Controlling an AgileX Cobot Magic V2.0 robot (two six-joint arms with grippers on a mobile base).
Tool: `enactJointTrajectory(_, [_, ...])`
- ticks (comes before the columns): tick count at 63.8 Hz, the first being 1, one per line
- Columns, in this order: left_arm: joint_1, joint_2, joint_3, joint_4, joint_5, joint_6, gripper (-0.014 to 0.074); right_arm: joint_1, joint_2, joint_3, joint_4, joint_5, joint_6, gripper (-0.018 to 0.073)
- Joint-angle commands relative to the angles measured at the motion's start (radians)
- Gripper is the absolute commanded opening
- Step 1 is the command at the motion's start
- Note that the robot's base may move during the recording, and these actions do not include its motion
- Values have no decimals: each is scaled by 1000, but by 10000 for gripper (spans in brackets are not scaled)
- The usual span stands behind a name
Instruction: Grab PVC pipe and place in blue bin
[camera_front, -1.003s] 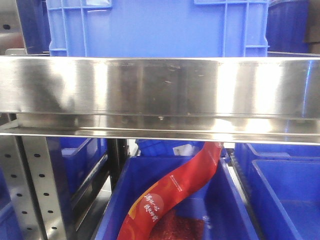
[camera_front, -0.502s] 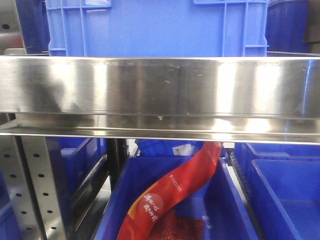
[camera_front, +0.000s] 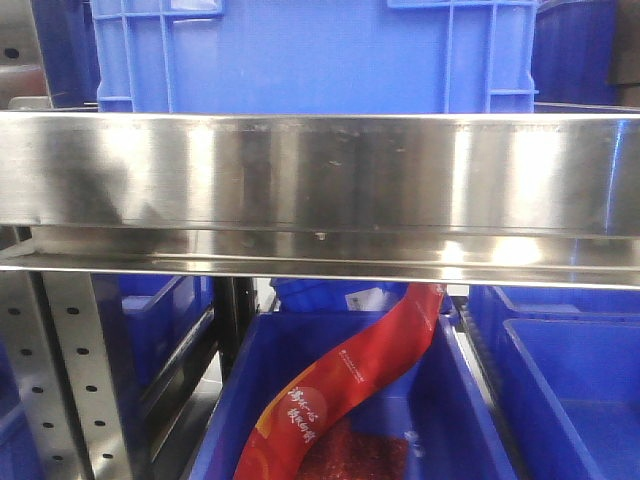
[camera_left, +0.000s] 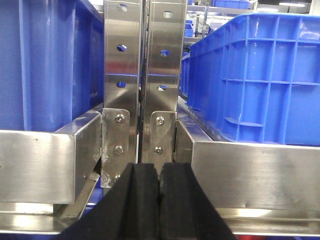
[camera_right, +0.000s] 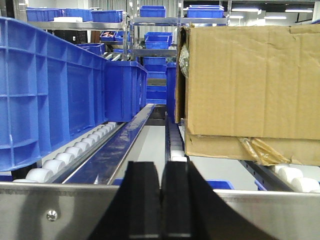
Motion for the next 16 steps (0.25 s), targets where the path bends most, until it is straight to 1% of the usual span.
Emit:
enactJointTrajectory(1, [-4, -6, -1, 0, -17, 2, -111, -7, -3, -1, -6, -21, 0, -162])
enactJointTrajectory(16, [-4, -6, -1, 0, -17, 2, -111, -7, -3, -1, -6, -21, 0, -162])
